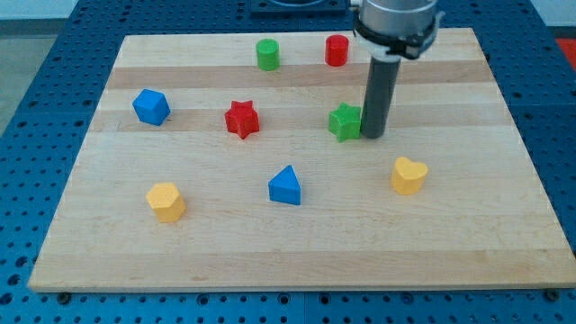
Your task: Push the yellow heart towards bottom right
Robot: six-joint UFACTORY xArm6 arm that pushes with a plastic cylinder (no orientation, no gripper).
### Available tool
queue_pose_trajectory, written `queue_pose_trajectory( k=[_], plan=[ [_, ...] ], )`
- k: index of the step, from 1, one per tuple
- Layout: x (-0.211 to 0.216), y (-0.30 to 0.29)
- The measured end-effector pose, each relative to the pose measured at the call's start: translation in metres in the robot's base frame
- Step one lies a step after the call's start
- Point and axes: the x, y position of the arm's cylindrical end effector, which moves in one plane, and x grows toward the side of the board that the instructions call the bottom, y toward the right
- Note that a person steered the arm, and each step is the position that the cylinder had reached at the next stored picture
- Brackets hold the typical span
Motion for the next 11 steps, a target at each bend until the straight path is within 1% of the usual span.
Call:
queue_pose_trajectory(
  k=[1, 3, 4, 6, 8, 9, 10, 11],
  plan=[
    [0.023, 0.002],
    [0.053, 0.006],
    [0.053, 0.006],
    [0.052, 0.044],
    [0.051, 0.055],
    [0.041, 0.073],
    [0.035, 0.075],
    [0.037, 0.089]
  ],
)
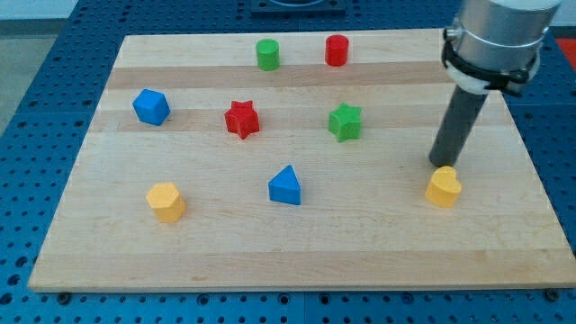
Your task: Push the yellow heart towards bottom right
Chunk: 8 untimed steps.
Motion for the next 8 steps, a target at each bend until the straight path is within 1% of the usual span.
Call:
queue_pose_trajectory(
  k=[2, 4, 5, 7, 8],
  plan=[
    [0.002, 0.004],
    [0.020, -0.001],
    [0.019, -0.005],
    [0.018, -0.033],
    [0.018, -0.035]
  ],
)
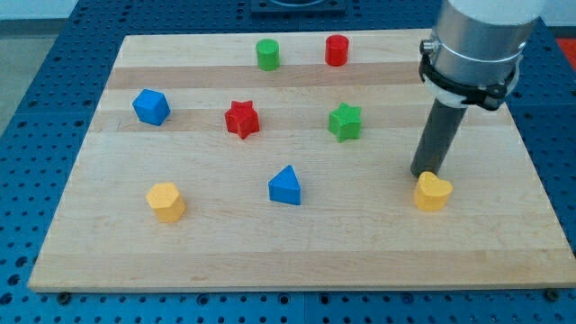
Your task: Push the yellow heart towards bottom right
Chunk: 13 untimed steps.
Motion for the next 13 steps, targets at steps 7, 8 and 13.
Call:
queue_pose_trajectory(
  k=[7, 8, 13],
  plan=[
    [0.029, -0.038],
    [0.031, -0.042],
    [0.043, -0.017]
  ],
)
